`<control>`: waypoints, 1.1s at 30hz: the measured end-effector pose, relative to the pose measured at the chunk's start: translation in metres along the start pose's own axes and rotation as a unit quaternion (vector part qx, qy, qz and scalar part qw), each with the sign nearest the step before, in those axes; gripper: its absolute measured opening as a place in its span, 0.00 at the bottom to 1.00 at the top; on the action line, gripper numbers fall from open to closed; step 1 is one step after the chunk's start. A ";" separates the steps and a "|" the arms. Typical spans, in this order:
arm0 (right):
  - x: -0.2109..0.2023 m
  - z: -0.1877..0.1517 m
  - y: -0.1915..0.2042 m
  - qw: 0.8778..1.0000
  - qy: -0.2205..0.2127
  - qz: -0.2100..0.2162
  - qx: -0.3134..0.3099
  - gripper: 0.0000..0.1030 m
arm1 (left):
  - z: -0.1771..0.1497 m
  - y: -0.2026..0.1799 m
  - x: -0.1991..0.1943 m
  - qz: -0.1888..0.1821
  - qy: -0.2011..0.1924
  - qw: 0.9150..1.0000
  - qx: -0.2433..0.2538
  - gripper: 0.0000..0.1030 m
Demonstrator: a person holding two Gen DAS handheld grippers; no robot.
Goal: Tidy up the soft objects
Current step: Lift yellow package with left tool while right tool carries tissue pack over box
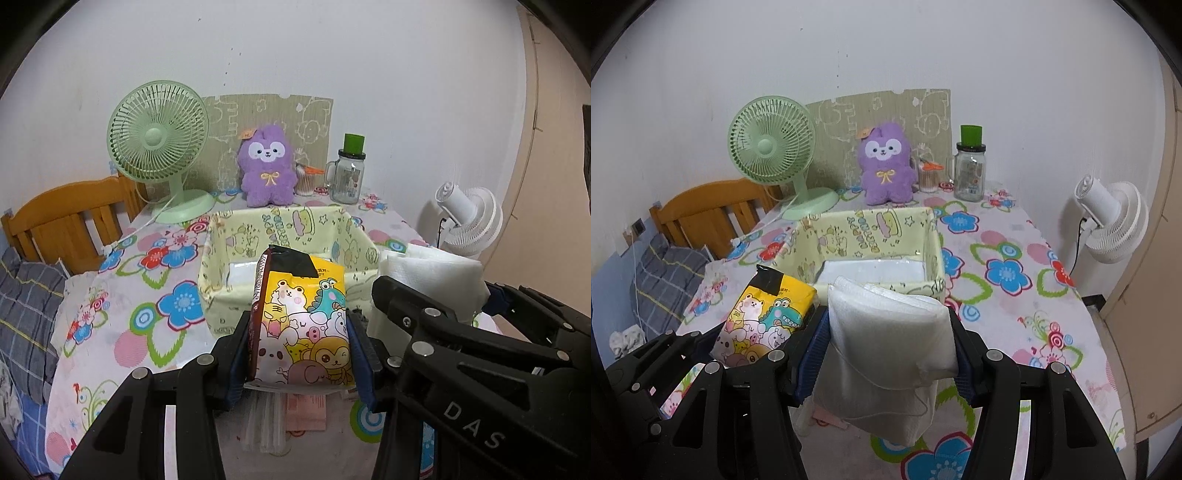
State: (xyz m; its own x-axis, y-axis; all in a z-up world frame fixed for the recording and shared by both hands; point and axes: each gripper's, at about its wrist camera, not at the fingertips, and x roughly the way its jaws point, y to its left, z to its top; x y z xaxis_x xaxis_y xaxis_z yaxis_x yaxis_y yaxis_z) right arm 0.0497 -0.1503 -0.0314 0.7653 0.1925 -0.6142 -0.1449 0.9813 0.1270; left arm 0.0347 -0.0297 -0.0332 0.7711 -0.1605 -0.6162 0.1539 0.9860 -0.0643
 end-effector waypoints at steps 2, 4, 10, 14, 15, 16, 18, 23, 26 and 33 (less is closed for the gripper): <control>0.000 0.006 0.000 1.000 -0.003 0.000 0.000 0.61 | 0.005 0.000 0.001 -0.001 -0.001 1.000 0.001 0.48; 0.001 0.010 0.001 1.000 -0.004 0.001 -0.001 0.61 | 0.009 0.000 0.002 0.000 -0.004 1.000 0.004 0.48; 0.006 0.024 0.000 1.000 -0.010 0.001 -0.003 0.61 | 0.022 0.001 0.007 -0.001 -0.009 1.000 0.003 0.48; 0.010 0.032 -0.001 1.000 -0.012 0.002 -0.002 0.61 | 0.029 0.002 0.011 0.000 -0.011 1.000 0.003 0.48; 0.011 0.034 -0.001 1.000 -0.013 0.003 -0.002 0.61 | 0.032 0.002 0.013 0.000 -0.012 1.000 0.003 0.48; 0.013 0.036 -0.002 1.000 -0.013 0.003 -0.002 0.61 | 0.033 0.003 0.013 0.000 -0.012 1.000 0.002 0.48; 0.015 0.040 -0.002 1.000 -0.014 0.004 -0.002 0.61 | 0.037 0.003 0.016 -0.001 -0.013 1.000 0.001 0.48; 0.023 0.052 -0.004 1.000 -0.018 0.006 -0.002 0.61 | 0.048 0.004 0.024 -0.001 -0.016 1.000 0.003 0.48; 0.026 0.057 -0.005 1.000 -0.020 0.006 -0.002 0.61 | 0.054 0.005 0.029 -0.001 -0.017 1.000 0.003 0.48; 0.040 0.070 -0.008 1.000 -0.018 0.005 0.001 0.61 | 0.065 0.008 0.043 0.002 -0.014 1.000 0.001 0.48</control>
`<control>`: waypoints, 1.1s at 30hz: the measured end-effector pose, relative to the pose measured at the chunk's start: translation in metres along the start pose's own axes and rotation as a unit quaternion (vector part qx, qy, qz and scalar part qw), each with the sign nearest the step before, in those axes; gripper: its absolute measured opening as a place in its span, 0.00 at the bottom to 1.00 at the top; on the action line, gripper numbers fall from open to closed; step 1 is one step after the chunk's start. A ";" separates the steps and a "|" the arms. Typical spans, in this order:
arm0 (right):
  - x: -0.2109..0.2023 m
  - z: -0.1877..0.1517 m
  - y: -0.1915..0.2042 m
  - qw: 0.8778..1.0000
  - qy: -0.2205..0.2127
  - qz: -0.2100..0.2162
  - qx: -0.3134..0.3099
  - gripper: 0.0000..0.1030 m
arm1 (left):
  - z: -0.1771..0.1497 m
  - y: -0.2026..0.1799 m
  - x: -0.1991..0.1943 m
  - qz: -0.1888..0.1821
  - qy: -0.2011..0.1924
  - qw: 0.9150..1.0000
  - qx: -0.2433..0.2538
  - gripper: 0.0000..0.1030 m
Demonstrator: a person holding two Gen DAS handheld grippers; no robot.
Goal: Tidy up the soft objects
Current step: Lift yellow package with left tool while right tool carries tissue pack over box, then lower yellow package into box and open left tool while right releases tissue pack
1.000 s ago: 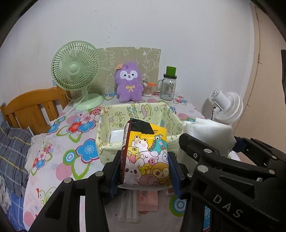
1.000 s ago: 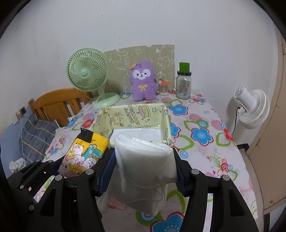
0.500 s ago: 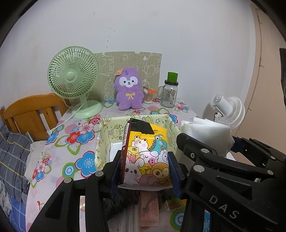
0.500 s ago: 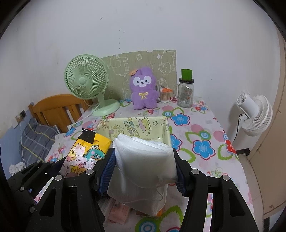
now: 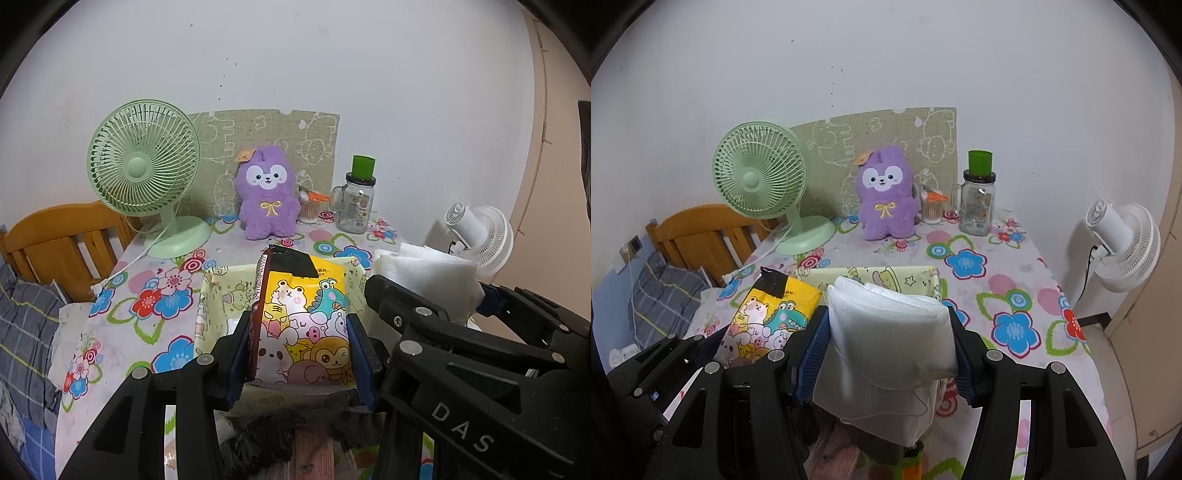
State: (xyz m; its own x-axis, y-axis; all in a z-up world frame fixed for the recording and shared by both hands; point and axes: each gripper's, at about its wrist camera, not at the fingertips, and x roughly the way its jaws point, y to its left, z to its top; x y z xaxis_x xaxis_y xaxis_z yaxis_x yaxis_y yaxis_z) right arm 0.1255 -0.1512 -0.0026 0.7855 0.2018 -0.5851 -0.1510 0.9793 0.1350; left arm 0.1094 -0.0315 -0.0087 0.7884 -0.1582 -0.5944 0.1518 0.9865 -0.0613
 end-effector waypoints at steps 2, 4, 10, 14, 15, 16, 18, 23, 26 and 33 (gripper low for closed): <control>0.004 0.004 -0.001 1.000 0.000 -0.001 -0.001 0.61 | 0.003 0.001 0.004 0.001 0.000 1.000 0.000 0.48; 0.008 0.007 -0.001 1.000 0.000 -0.002 -0.001 0.61 | 0.006 0.001 0.009 0.000 0.002 1.000 -0.002 0.48; 0.021 0.016 -0.004 1.000 0.001 -0.006 -0.002 0.61 | 0.014 0.003 0.022 0.000 0.008 1.000 -0.004 0.48; 0.030 0.020 -0.007 1.000 0.004 -0.005 0.002 0.61 | 0.018 0.003 0.032 0.004 0.012 1.000 -0.005 0.48; 0.032 0.021 -0.008 1.000 0.005 -0.005 0.004 0.61 | 0.018 0.003 0.034 0.004 0.013 1.000 -0.003 0.48; 0.036 0.021 -0.009 1.000 0.008 -0.005 0.007 0.61 | 0.018 0.003 0.037 0.006 0.015 1.000 -0.003 0.48; 0.041 0.021 -0.010 1.000 0.012 -0.006 0.007 0.61 | 0.019 0.005 0.044 0.006 0.022 1.000 -0.006 0.48; 0.059 0.022 -0.011 1.000 0.025 -0.008 0.007 0.61 | 0.019 0.011 0.061 0.008 0.037 0.999 -0.014 0.48; 0.071 0.022 -0.011 0.999 0.034 -0.007 0.006 0.61 | 0.018 0.015 0.071 0.010 0.051 0.998 -0.021 0.48; 0.096 0.020 -0.005 0.998 0.058 0.000 0.004 0.61 | 0.013 0.022 0.090 0.012 0.076 0.997 -0.030 0.50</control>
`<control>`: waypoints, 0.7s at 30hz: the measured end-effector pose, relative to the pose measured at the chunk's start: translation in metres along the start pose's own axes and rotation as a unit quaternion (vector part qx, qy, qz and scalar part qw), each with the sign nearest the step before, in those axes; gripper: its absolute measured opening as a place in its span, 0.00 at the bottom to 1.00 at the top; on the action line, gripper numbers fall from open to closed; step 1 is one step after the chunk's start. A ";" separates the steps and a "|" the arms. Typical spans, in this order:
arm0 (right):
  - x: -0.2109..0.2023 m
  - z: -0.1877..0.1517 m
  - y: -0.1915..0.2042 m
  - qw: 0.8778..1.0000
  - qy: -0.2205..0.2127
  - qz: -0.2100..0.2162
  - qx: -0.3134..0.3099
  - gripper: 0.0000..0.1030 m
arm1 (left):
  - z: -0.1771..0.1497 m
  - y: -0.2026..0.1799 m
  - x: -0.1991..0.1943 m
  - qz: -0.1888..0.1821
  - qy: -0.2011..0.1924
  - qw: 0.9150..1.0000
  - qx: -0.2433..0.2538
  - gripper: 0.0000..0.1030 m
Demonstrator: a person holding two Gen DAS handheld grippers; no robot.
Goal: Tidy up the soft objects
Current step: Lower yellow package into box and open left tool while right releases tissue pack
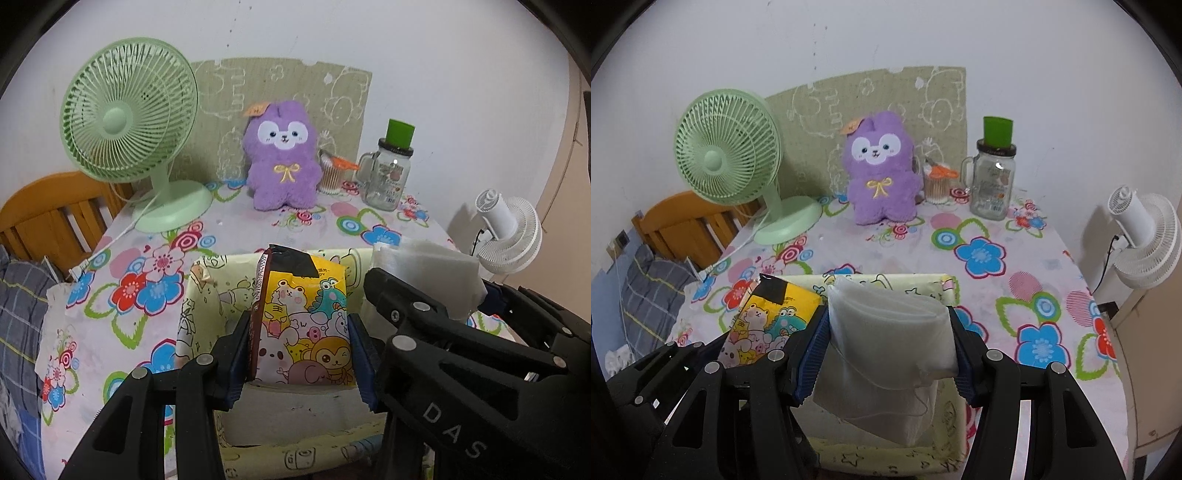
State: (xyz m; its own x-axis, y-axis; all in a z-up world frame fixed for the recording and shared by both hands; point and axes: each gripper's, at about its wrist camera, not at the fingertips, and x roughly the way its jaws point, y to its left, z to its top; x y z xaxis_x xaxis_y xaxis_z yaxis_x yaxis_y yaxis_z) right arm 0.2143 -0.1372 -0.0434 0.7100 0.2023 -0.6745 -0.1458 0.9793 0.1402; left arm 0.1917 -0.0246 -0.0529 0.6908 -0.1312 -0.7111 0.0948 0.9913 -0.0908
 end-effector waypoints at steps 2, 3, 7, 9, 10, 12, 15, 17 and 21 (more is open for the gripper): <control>0.004 0.000 0.001 1.000 0.003 0.001 -0.001 0.61 | 0.000 0.002 0.005 0.001 0.008 1.000 -0.004 0.59; 0.007 0.000 0.001 1.000 0.006 0.002 -0.001 0.62 | 0.000 0.002 0.007 0.009 0.008 1.000 -0.005 0.65; 0.016 0.000 0.003 1.000 0.015 0.003 -0.007 0.69 | -0.001 0.004 0.009 0.002 0.012 1.000 -0.007 0.79; 0.017 0.001 0.004 1.000 0.013 0.007 -0.007 0.80 | 0.000 0.003 0.009 0.003 0.009 1.000 -0.004 0.81; 0.017 0.001 0.004 1.000 0.011 0.007 -0.008 0.83 | 0.000 0.003 0.009 0.003 0.009 1.000 -0.003 0.82; 0.015 0.001 0.006 1.000 0.005 0.004 -0.013 0.87 | 0.000 0.002 0.008 0.003 0.008 1.000 -0.001 0.84; 0.014 0.001 0.007 1.000 0.005 0.004 -0.016 0.88 | -0.001 0.001 0.005 0.003 0.006 1.000 0.003 0.84; 0.013 0.000 0.006 1.000 0.009 0.005 -0.012 0.88 | -0.001 0.000 0.002 0.003 0.004 1.000 0.004 0.85; 0.008 -0.003 0.002 1.000 0.012 0.008 -0.001 0.88 | -0.004 -0.002 -0.007 0.006 -0.005 1.000 0.011 0.89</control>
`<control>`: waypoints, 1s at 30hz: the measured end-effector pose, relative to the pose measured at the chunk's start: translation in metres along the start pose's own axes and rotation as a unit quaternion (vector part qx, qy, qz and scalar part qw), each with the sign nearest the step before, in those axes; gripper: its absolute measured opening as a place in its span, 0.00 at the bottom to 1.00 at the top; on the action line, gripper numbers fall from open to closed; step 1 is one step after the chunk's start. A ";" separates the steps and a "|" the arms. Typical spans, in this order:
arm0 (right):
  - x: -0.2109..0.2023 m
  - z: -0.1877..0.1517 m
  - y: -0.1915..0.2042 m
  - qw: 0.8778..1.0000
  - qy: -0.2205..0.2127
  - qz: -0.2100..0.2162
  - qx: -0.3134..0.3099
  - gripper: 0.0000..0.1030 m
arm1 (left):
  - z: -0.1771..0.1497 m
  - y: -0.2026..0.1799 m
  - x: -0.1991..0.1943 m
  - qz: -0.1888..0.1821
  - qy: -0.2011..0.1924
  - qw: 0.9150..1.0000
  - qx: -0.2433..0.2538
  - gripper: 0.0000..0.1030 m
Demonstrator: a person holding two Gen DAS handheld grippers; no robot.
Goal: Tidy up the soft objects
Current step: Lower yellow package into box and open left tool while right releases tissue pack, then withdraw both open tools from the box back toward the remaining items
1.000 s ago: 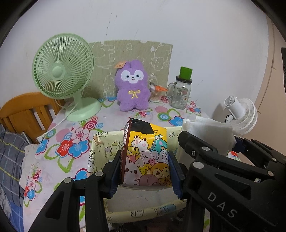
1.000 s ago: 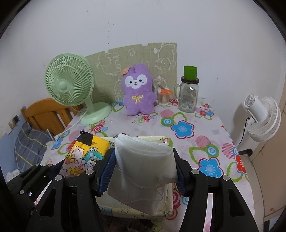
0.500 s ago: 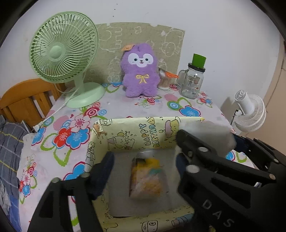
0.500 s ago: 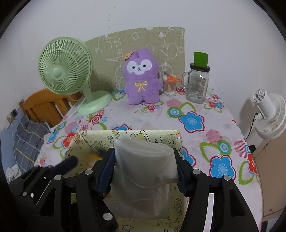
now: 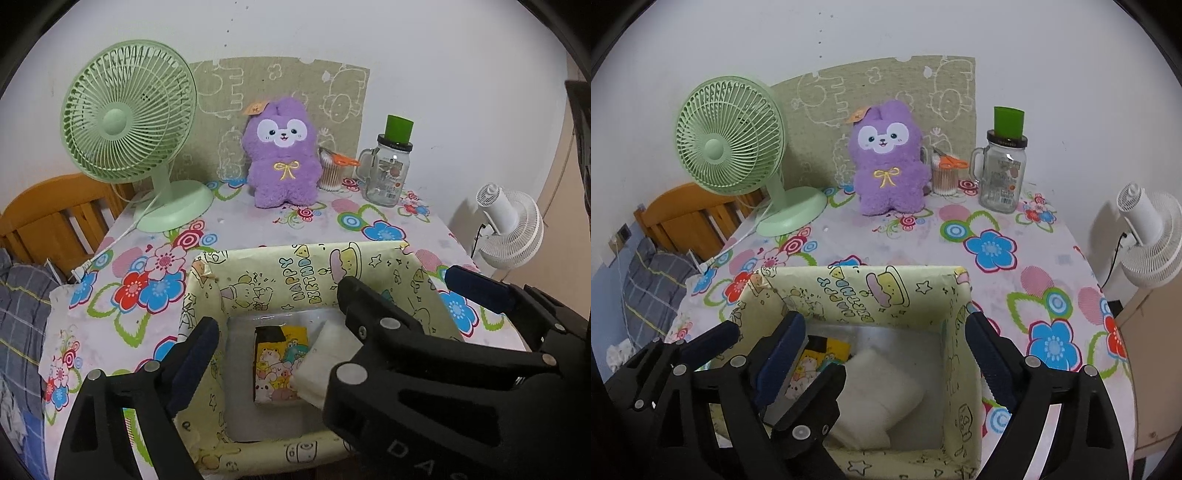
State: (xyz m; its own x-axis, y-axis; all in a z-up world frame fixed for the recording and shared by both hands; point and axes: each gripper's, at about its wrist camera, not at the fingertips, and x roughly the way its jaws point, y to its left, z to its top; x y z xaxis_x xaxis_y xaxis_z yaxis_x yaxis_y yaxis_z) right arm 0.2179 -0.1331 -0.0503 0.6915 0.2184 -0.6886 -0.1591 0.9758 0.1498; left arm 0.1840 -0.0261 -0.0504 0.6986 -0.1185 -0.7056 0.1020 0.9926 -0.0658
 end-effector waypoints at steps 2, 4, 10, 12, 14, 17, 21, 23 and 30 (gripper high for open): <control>-0.004 -0.002 0.000 1.000 -0.001 -0.001 0.001 0.88 | -0.001 -0.001 -0.003 0.001 -0.001 1.000 0.002 0.89; -0.008 -0.003 0.000 1.000 -0.004 -0.003 0.001 0.88 | -0.002 -0.002 -0.007 -0.002 -0.001 1.000 0.001 0.90; -0.024 -0.007 0.000 1.000 -0.015 -0.007 0.001 0.88 | -0.005 -0.007 -0.020 -0.002 -0.010 1.000 0.007 0.90; -0.028 -0.009 0.000 1.000 -0.018 -0.008 0.002 0.88 | -0.006 -0.008 -0.025 -0.002 -0.014 1.000 0.008 0.90; -0.033 -0.010 0.000 1.000 -0.020 -0.009 0.002 0.88 | -0.007 -0.010 -0.030 -0.002 -0.018 1.000 0.010 0.90; -0.042 -0.013 0.001 1.000 -0.027 -0.010 0.001 0.88 | -0.010 -0.012 -0.038 -0.002 -0.024 1.000 0.012 0.91; -0.052 -0.018 0.001 0.999 -0.033 -0.014 0.001 0.88 | -0.014 -0.016 -0.045 -0.001 -0.028 0.999 0.015 0.91; -0.056 -0.021 0.001 0.999 -0.035 -0.014 0.001 0.88 | -0.017 -0.017 -0.050 0.000 -0.032 0.999 0.017 0.91; -0.073 -0.028 0.003 0.999 -0.047 -0.019 -0.001 0.88 | -0.025 -0.018 -0.063 -0.003 -0.042 0.999 0.019 0.94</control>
State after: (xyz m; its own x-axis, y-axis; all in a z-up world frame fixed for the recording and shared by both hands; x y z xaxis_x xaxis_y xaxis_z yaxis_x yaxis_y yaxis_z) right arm 0.1468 -0.1461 -0.0198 0.7597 0.1807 -0.6247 -0.1324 0.9835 0.1235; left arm 0.1203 -0.0363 -0.0227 0.7551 -0.1280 -0.6430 0.1320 0.9904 -0.0421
